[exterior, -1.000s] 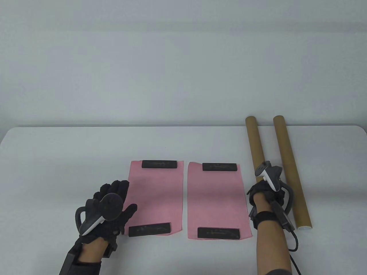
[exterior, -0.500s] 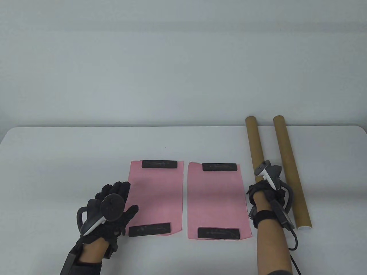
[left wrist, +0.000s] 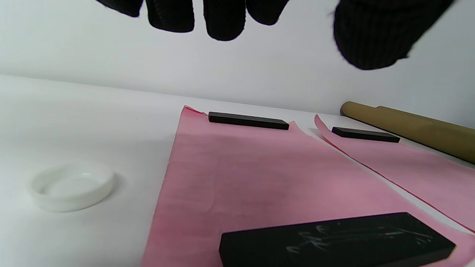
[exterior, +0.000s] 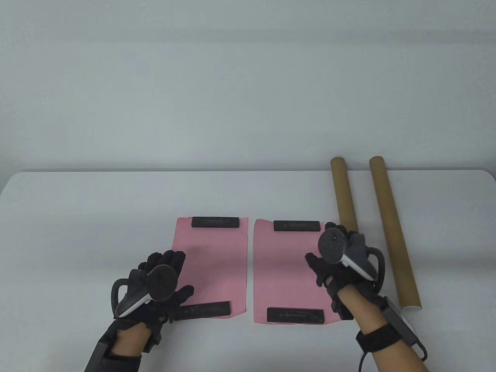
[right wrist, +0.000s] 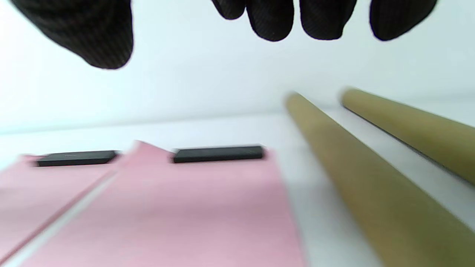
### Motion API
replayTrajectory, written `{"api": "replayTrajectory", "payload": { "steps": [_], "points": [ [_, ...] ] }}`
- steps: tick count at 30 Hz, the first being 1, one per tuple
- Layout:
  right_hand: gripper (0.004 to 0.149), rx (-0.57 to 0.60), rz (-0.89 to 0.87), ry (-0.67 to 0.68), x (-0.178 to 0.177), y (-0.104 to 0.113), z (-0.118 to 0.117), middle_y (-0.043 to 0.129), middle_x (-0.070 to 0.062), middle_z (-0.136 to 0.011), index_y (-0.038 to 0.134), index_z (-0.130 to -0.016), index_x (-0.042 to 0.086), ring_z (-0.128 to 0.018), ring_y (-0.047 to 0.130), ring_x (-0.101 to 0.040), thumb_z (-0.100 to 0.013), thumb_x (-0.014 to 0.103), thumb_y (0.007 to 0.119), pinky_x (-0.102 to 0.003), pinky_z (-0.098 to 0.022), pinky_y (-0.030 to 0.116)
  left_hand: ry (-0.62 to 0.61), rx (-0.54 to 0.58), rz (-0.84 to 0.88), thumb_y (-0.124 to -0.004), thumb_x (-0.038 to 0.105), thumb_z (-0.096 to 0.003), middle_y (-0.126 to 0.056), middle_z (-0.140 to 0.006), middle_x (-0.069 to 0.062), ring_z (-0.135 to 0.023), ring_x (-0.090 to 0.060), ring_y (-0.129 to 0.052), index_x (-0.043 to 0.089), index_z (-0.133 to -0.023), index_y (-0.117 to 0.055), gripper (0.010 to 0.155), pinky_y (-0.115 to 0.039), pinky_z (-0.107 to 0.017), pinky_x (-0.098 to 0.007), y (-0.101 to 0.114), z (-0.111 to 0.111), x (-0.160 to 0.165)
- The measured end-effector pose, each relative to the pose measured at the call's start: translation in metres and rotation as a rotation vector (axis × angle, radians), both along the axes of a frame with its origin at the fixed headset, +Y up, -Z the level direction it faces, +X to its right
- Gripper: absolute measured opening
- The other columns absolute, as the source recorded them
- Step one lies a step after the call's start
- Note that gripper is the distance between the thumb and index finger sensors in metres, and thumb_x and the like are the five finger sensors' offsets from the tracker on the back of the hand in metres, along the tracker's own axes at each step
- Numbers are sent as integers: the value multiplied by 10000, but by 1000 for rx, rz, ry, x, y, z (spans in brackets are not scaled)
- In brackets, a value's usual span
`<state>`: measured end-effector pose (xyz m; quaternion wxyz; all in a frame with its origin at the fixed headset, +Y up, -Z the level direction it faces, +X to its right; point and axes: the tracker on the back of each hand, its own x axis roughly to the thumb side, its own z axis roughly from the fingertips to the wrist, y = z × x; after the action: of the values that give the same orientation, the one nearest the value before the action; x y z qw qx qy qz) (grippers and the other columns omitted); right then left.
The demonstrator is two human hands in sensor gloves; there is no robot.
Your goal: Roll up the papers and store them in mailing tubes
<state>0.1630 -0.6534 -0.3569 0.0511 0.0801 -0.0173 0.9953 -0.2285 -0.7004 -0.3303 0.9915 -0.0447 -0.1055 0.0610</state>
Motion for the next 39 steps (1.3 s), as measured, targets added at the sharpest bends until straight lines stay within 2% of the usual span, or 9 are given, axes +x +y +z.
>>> {"api": "replayTrajectory", "payload": {
  "steps": [2,4,8,12,14,17,21,28,39],
  "points": [
    [940,94,-15,127,-24,0,19,436,-262,-1164,348,-1147,24,-1041,472,-662,-515,590,753,-793,-645,486,-22,-12,-2,-761,672,-356,-549,-1158,-44,-1100,-420,-574,300,-1096,-439,889,-526,-772,-582,-2,0,2],
    [937,116,-10,238,-47,-4,30,402,-232,-1186,327,-1156,61,-1068,480,-627,-515,597,750,-735,-695,512,-48,-34,-7,-765,673,-354,-583,-1146,-37,-1089,-418,-617,294,-1093,-451,888,-543,-763,-592,-4,0,5],
    [945,26,26,324,-87,-15,33,394,-198,-1207,327,-1164,98,-1100,482,-602,-502,618,756,-717,-730,510,-81,-59,-33,-770,672,-351,-625,-1132,-34,-1077,-403,-671,284,-1089,-476,884,-563,-754,-610,-7,-1,10],
    [942,-37,107,359,-124,-29,13,403,-177,-1214,336,-1166,115,-1115,464,-583,-495,619,765,-711,-740,457,-104,-72,-46,-775,671,-348,-661,-1114,-37,-1049,-359,-754,279,-1082,-501,877,-557,-750,-618,-12,-1,15],
    [939,-87,133,347,-140,-41,-6,410,-164,-1218,345,-1167,127,-1124,446,-573,-490,617,773,-705,-749,431,-114,-88,-64,-772,675,-347,-683,-1105,-30,-1021,-313,-819,279,-1082,-506,876,-517,-755,-616,-15,-1,16],
    [933,-182,203,277,-158,-64,-41,423,-157,-1217,378,-1164,140,-1116,444,-585,-477,616,791,-716,-745,446,-117,-99,-96,-773,677,-345,-668,-1114,-26,-1054,-353,-751,282,-1080,-513,874,-500,-757,-622,-18,-3,17],
    [940,-287,190,217,-170,-88,-72,461,-145,-1208,427,-1155,149,-1097,466,-599,-449,593,860,-720,-736,470,-111,-120,-105,-775,677,-344,-652,-1124,-24,-1072,-386,-702,289,-1081,-510,874,-518,-762,-617,-22,-4,14],
    [914,-447,166,220,-171,-109,-90,373,-189,-1204,460,-1146,147,-1072,403,-629,-452,581,866,-750,-704,446,-105,-130,-119,-775,677,-344,-638,-1131,-21,-1079,-394,-677,293,-1083,-506,875,-524,-766,-606,-24,-5,13],
    [894,-434,141,237,-168,-112,-94,376,-212,-1189,473,-1140,141,-1072,408,-628,-458,576,856,-752,-701,454,-149,-133,-202,-791,665,-347,-661,-1125,35,-1077,-375,-670,334,-1070,-527,838,-513,-762,-593,-35,-2,34]
  ]
}}
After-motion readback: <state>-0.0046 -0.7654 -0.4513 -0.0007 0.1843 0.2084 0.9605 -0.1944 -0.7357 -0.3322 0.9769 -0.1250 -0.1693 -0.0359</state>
